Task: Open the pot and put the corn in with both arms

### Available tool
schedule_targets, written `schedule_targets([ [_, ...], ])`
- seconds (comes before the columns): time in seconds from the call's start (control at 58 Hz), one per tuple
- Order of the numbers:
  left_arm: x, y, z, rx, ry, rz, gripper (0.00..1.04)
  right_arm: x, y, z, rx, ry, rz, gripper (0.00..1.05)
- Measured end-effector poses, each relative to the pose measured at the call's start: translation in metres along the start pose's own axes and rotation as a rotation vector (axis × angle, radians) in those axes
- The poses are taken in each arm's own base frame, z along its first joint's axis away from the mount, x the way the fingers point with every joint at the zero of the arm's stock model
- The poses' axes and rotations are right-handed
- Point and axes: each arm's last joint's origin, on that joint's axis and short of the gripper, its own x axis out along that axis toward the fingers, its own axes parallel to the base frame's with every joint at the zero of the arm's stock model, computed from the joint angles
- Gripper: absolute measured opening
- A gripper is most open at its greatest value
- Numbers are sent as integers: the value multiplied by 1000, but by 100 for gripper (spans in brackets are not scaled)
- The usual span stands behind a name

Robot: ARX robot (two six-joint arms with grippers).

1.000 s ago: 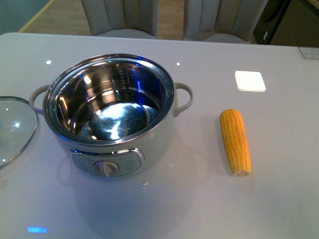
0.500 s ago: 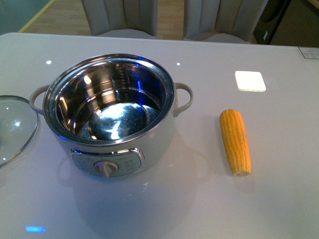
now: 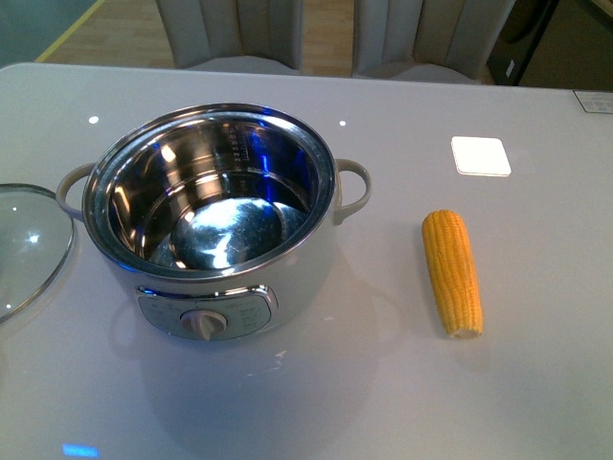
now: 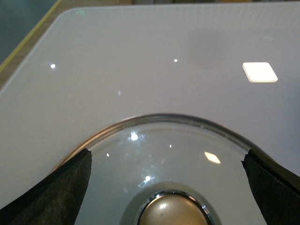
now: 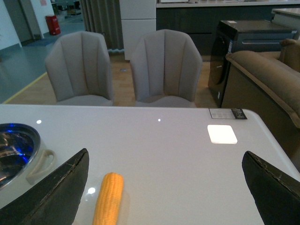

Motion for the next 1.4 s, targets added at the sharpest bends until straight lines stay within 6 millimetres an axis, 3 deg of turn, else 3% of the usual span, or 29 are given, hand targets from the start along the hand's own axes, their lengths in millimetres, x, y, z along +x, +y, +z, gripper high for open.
schedule_targets([
  [0.379,-45,-2,56,-16,-83,38,98,0,0,0,0,0,0,96],
  [0.638,-48,-3,60,-26,-115,38,98,0,0,0,0,0,0,96],
  [1.224,-117,-53,124,3,-242,39,98,0,0,0,0,0,0,96],
  [1.397,-139,-72,131,4,-268,28,98,0,0,0,0,0,0,96],
])
